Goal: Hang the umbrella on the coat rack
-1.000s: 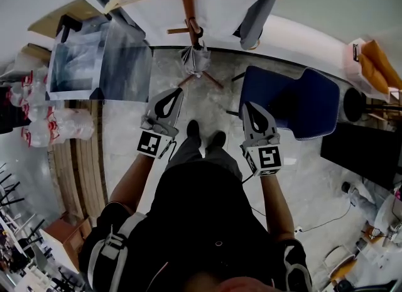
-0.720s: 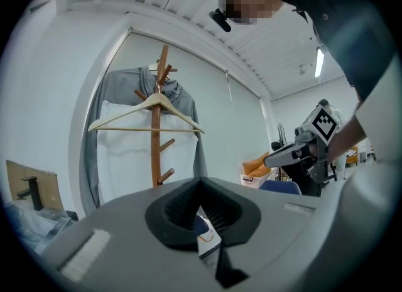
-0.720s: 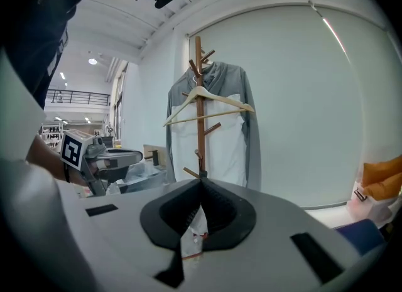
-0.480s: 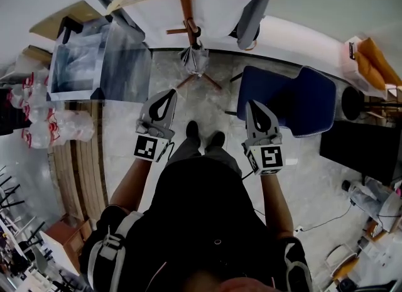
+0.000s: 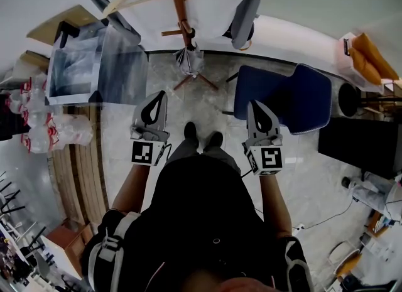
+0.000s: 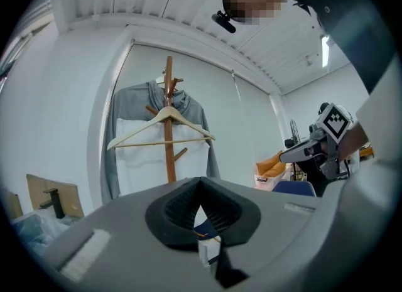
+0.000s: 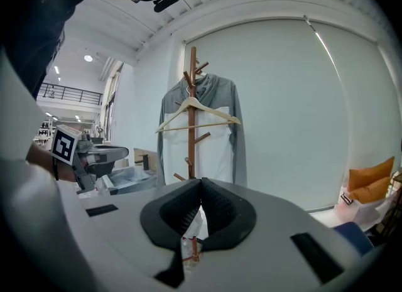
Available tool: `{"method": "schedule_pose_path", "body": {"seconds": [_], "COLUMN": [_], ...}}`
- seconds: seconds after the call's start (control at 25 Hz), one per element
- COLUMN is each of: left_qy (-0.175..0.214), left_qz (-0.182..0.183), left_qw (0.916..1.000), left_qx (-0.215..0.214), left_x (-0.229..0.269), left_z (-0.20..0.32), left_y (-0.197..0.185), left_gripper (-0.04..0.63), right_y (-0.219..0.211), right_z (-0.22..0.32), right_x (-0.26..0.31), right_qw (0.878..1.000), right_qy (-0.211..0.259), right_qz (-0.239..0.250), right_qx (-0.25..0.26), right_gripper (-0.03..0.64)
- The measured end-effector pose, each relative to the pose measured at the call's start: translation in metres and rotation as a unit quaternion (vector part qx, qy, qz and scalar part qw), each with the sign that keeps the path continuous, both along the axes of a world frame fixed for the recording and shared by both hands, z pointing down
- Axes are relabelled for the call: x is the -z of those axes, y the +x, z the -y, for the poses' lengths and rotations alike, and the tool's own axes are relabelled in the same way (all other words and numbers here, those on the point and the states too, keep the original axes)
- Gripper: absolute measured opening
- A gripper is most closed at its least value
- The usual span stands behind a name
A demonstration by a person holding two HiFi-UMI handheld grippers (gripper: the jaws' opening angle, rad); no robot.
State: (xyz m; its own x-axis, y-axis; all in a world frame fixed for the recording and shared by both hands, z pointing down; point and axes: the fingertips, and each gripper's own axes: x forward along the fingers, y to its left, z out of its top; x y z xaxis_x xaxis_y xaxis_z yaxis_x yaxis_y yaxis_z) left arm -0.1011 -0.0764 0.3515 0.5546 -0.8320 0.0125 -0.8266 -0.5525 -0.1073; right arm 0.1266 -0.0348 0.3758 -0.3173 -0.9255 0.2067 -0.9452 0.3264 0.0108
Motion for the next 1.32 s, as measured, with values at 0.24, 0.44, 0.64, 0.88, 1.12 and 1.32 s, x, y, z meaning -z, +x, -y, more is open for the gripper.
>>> {"method": "schedule_pose_path", "body": {"seconds": [0.24, 0.44, 0.64, 0.88, 1.12, 1.32], "left_qy": [0.009, 0.006, 0.011, 0.016, 0.015, 0.030], "left_qz": [0.003, 0.003, 0.008, 0.010, 0.019, 0.015], "left_qw": [0.9999, 0.9998, 0.9997, 0.9993, 0.9992, 0.9989], "left_qx": [0.014, 0.017, 0.023, 0.031, 0.032, 0.032], "left_x": [0.006, 0.005, 0.003, 0.005, 0.002, 0.005], "left_z": [-0.001, -0.002, 0.000, 0.000, 0.000, 0.000], "left_y": [-0.004, -0.004, -0.006, -0.006, -0.005, -0.004], "left_gripper": [-0.002, -0.002, -0.002, -0.002, -0.002, -0.002], "right_y": [0.004, 0.006, 0.008, 0.009, 0.013, 0.012], "right_z": [-0.002, -0.004, -0.005, -0.005, -0.005, -0.002], "right_x": [0.003, 0.002, 0.007, 0.009, 0.006, 0.009], "right_qw": [1.000, 1.000, 0.999, 0.999, 0.999, 0.998], "right_qy": [0.002, -0.003, 0.006, 0.005, 0.002, 0.003], "right_qz": [-0.002, -0.010, -0.025, -0.032, -0.030, -0.042], "right_qx": [-0.014, -0.021, -0.034, -0.039, -0.044, -0.035], "right_gripper": [0.000, -0.002, -0.002, -0.002, -0.002, -0.002]}}
